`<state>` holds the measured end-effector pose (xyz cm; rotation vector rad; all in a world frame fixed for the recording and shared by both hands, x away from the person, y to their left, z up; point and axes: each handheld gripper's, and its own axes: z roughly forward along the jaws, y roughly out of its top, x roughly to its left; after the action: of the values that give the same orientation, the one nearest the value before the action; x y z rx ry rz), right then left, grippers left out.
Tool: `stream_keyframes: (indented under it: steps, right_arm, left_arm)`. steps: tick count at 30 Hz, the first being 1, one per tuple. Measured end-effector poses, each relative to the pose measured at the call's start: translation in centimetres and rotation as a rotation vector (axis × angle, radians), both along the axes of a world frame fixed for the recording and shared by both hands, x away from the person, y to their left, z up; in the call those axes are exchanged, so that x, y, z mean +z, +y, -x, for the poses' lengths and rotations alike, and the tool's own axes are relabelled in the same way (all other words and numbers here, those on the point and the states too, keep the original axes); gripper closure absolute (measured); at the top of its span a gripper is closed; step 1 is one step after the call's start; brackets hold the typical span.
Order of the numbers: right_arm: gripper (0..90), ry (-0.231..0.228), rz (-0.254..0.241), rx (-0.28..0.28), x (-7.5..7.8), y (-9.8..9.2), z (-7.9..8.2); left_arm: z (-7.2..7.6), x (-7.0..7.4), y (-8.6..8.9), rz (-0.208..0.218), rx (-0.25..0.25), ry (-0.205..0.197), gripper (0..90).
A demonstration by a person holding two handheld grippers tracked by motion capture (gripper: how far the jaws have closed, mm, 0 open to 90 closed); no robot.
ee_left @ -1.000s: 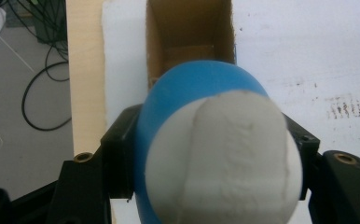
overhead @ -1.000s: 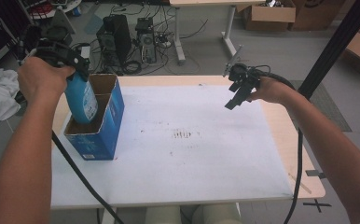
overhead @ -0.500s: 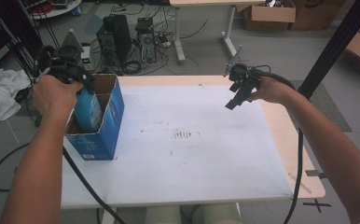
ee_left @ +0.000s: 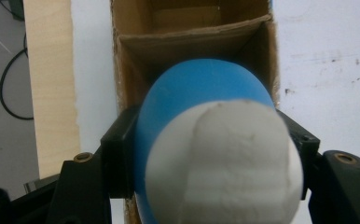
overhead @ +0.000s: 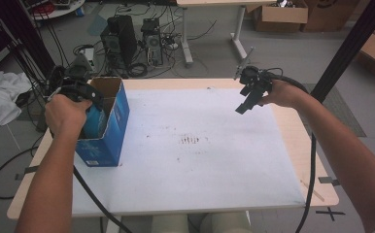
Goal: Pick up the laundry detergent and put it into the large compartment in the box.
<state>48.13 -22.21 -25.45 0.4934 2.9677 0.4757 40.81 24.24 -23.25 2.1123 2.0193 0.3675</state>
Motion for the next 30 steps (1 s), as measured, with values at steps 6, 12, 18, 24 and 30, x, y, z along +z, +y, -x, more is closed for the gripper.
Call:
stream_keyframes:
  steps: [6,12,18,24,30]
  right_arm:
    - [17.9,0.001,-0.002,-0.003,-0.1,-0.1,0.0]
    - [17.9,0.007,0.005,-0.010,-0.2,-0.1,0.0]
    - [17.9,0.008,0.004,-0.009,-0.3,-0.1,-0.1]
    - [18.0,0.012,0.006,-0.011,-0.5,0.0,-0.1]
    - [18.0,0.012,0.007,-0.013,-0.5,-0.1,-0.1]
  left_arm:
    - [0.0,-1.5,0.2,0.014,0.005,0.013,37.9]
    - [0.0,-3.0,0.4,0.015,0.007,0.032,37.9]
    - [0.0,-4.1,0.4,0.015,0.003,0.052,37.9]
    - [0.0,-5.0,0.5,0.017,0.000,0.070,37.8]
    - [0.0,-5.0,0.5,0.021,0.006,0.073,37.7]
